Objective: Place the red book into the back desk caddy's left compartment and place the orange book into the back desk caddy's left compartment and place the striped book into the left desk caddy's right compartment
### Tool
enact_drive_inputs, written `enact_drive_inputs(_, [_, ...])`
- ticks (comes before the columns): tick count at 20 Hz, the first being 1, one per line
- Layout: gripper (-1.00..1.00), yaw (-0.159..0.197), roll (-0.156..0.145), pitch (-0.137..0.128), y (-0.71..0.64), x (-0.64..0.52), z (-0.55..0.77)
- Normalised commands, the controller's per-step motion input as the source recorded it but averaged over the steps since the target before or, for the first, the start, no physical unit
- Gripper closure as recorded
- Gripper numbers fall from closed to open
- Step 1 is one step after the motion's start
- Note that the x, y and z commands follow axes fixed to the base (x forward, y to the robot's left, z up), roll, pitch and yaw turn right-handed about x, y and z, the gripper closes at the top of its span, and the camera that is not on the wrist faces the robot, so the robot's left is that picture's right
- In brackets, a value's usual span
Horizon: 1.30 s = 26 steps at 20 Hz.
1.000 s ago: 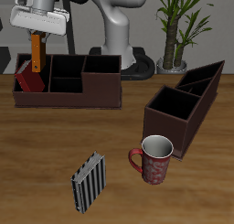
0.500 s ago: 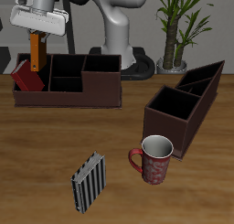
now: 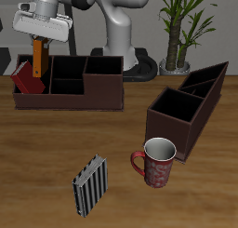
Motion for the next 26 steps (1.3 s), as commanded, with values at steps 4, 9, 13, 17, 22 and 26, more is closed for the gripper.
enact_drive_inputs(4, [1.0,-0.016,0.022,0.044,0.1,-0.02,-0.33])
enact_drive_inputs(9, [1.0,-0.031,0.007,0.03,0.02,-0.08,-0.23])
enact_drive_inputs(13, [1.0,-0.03,-0.006,0.04,-0.05,-0.07,-0.29])
enact_drive_inputs(17, [1.0,-0.045,-0.005,0.044,-0.06,-0.06,-0.17])
enact_drive_inputs(22, [1.0,-0.028,0.013,0.025,0.05,-0.12,-0.09])
enact_drive_inputs(26, [1.0,0.004,0.03,0.024,0.14,-0.09,-0.11])
